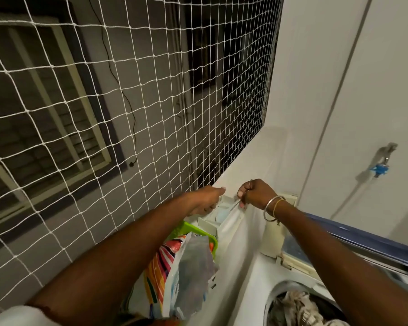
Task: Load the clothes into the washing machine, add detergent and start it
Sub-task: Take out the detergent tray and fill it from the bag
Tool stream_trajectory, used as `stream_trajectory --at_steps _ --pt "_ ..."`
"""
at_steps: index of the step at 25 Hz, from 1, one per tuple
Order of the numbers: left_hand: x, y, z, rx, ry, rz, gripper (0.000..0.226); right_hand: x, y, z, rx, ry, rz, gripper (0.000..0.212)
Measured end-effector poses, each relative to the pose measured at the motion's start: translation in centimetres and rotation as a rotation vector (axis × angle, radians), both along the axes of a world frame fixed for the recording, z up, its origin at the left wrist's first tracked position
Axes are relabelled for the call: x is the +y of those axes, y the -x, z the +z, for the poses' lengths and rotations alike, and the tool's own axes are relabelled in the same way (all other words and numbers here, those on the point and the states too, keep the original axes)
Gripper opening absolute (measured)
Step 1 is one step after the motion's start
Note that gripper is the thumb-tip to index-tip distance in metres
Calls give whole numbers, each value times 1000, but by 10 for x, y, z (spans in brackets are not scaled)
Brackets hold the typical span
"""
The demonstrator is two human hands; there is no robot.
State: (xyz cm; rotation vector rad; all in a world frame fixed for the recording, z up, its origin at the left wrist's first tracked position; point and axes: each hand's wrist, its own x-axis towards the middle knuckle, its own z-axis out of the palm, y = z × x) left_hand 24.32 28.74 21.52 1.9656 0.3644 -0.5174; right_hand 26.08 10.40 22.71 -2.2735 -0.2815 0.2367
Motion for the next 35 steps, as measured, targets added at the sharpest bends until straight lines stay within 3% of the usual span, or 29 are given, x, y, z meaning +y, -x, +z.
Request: stream_trajectory --at_steps 8,18,22,28,32,35 --pt "1 8 1 -20 -11 -45 47 -6 -7 4 -266 184 32 29" --pt "1 16 19 -35 -18 -59 37 -15 19 0 -860 331 144 32" --pt "-7 29 31 -26 22 -37 39 -19 31 -1 -980 375 183 39" --pt "-8 42 39 -66 58 -41 40 -30 58 2 -812 184 -55 16" --pt "-6 66 58 -105 137 -60 53 -37 81 14 -447 -177 -271 18" --pt "7 89 75 -159 162 -100 59 -43 107 26 -194 -519 -277 16"
